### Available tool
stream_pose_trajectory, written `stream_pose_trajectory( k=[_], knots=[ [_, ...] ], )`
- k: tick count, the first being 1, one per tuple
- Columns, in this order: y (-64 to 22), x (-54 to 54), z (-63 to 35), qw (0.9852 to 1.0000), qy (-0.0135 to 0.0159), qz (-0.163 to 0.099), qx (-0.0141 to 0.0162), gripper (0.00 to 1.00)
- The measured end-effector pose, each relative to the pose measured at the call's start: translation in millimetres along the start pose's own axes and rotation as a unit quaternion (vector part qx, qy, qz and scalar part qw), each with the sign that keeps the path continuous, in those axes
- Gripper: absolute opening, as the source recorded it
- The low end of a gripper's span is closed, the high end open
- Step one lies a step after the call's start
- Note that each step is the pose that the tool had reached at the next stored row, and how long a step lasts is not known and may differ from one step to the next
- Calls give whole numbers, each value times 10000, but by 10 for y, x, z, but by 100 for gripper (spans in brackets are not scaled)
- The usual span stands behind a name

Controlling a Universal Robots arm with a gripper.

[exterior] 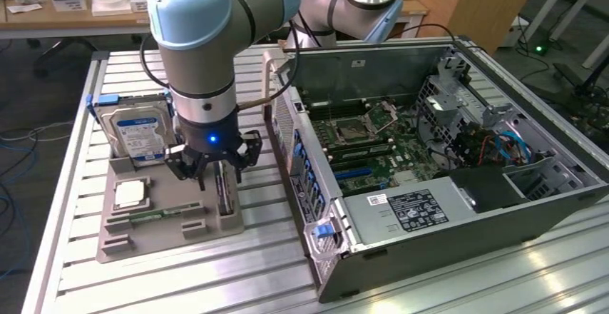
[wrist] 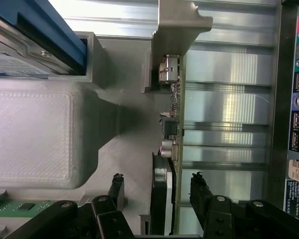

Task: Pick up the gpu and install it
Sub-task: 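Pick up the gpu and move the gpu toward the slot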

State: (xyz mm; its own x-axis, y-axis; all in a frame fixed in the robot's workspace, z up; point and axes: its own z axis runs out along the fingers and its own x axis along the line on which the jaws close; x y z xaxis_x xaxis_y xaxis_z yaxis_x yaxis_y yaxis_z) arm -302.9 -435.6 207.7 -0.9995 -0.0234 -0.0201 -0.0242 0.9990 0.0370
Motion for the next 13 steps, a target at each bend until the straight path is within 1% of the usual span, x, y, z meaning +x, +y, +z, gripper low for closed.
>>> stream_pose_trajectory(
  k=[6, 7, 8, 9, 12, 13],
  knots=[
    [0, -1, 1, 10000, 0, 0, 0, 65],
    [0, -1, 0, 10000, 0, -1, 0, 63],
    [0, -1, 1, 10000, 0, -1, 0, 57],
    [0, -1, 0, 10000, 0, -1, 0, 57],
    [0, 0, 0, 10000, 0, 0, 0, 39],
    [0, -1, 1, 10000, -1, 0, 0, 39]
  ],
)
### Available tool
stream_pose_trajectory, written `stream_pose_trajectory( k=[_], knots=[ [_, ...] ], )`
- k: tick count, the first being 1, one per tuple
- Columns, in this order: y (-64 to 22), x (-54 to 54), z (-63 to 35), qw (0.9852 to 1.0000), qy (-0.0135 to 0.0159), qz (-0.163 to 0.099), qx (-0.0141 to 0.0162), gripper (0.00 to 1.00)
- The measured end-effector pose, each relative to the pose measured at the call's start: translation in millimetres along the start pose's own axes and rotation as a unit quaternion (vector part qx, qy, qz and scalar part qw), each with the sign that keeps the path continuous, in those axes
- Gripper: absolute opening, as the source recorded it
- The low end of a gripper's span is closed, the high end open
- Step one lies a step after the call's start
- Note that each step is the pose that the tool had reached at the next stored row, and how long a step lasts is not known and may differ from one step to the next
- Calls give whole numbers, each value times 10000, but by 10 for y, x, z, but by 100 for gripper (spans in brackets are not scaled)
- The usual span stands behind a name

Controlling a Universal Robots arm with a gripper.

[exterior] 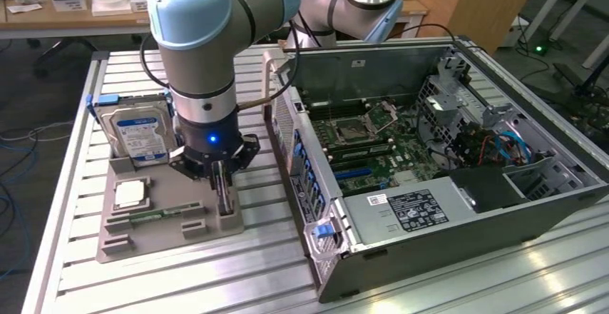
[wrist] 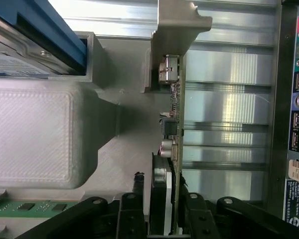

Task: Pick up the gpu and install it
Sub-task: 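Pick up the gpu and move the gpu toward the slot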

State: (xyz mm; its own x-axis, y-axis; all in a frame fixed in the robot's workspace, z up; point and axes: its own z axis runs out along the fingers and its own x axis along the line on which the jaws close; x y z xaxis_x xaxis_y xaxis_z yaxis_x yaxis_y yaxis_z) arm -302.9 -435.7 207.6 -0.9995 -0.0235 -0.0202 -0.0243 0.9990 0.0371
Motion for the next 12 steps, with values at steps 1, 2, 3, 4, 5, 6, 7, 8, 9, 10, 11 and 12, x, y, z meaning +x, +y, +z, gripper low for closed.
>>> stream_pose_trajectory(
  k=[1, 2, 3, 4, 5, 6, 7, 8, 9, 10, 11, 12],
  knots=[
    [0, 0, 0, 10000, 0, 0, 0, 33],
    [0, 0, 0, 10000, 0, 0, 0, 33],
    [0, 0, 0, 10000, 0, 0, 0, 33],
    [0, 0, 0, 10000, 0, 0, 0, 33],
    [0, 0, 0, 10000, 1, 0, 0, 33],
    [0, -1, 1, 10000, 0, 0, -1, 33],
    [0, -2, 0, 10000, 0, 0, -1, 31],
    [0, -3, 0, 10000, 0, 0, -1, 29],
    [0, -5, 0, 10000, 1, 0, -1, 29],
    [0, -7, 0, 10000, 1, 0, 0, 29],
    [0, -8, 0, 10000, 1, 0, 0, 29],
    [0, -10, 0, 10000, 0, 0, 0, 29]
  ],
)
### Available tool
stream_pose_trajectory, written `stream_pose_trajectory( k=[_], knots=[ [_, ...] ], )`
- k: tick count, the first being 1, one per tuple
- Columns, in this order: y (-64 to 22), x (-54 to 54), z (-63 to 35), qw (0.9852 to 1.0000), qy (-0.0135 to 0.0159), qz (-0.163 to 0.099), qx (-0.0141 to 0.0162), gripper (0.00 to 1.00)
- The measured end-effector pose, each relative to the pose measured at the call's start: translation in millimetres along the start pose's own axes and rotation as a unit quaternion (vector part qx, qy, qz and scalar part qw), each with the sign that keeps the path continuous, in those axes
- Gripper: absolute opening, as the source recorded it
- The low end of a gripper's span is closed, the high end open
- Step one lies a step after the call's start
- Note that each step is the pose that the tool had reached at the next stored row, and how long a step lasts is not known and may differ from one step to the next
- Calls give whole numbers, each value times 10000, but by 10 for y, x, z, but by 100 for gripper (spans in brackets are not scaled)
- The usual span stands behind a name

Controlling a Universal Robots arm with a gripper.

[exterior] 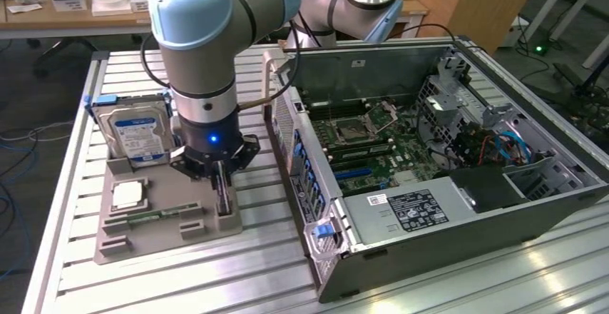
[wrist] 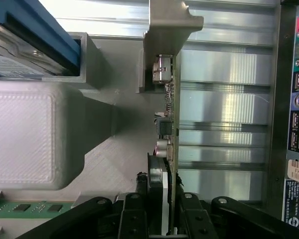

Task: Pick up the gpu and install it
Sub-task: 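Pick up the gpu and move the gpu toward the slot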

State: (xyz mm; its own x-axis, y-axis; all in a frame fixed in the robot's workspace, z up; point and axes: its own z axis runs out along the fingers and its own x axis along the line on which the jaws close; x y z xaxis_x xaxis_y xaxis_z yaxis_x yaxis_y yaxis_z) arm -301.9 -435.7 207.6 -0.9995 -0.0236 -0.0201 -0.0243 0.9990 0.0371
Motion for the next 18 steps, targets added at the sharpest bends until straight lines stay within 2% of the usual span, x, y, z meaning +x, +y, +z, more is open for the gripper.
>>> stream_pose_trajectory(
  k=[6, 8, 12, 18],
  knots=[
    [0, -5, -2, 10000, 0, 1, 2, 29],
    [2, -7, -37, 10000, -1, 1, 1, 29],
    [7, -9, -177, 10000, 0, 2, 2, 29],
    [17, -14, -452, 10000, 0, 2, 2, 29]
  ],
)
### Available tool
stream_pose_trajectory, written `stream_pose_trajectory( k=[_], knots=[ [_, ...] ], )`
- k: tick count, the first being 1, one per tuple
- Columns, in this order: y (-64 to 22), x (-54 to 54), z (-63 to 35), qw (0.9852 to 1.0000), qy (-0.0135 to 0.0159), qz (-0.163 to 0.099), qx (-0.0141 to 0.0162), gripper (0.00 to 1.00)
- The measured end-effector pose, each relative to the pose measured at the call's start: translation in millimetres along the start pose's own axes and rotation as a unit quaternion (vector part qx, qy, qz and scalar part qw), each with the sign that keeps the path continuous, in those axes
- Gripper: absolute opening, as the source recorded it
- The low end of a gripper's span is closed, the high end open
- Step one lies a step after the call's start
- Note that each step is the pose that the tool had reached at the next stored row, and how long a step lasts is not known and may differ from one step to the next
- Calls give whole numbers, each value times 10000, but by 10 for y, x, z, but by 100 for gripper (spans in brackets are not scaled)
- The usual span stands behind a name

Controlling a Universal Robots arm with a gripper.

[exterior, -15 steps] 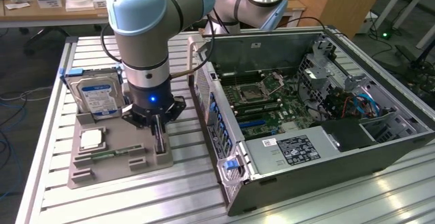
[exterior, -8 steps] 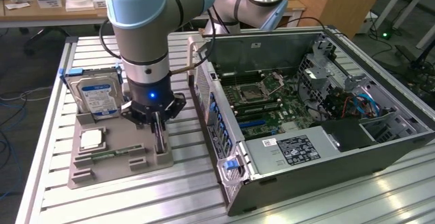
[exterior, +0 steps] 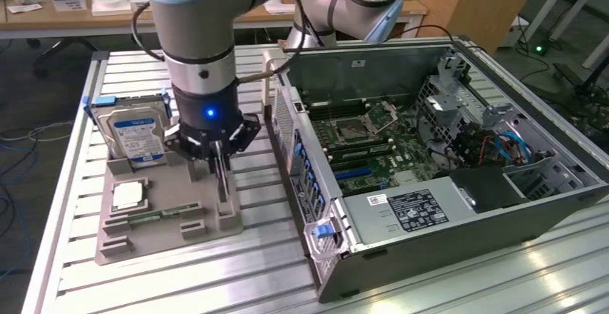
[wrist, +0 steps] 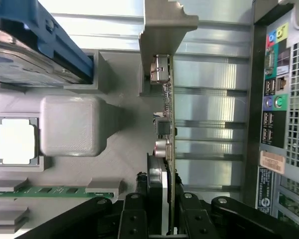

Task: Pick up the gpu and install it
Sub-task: 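Pick up the gpu and move the gpu toward the slot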

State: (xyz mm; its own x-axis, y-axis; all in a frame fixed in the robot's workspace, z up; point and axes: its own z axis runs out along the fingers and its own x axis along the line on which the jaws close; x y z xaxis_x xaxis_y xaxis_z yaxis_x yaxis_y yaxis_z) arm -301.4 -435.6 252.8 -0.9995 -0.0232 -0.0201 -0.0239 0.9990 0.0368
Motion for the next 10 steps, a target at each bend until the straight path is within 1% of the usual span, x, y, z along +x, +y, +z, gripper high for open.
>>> stream_pose_trajectory(
  k=[10],
  knots=[
    [17, -9, -453, 10000, 0, 0, 0, 29]
  ],
)
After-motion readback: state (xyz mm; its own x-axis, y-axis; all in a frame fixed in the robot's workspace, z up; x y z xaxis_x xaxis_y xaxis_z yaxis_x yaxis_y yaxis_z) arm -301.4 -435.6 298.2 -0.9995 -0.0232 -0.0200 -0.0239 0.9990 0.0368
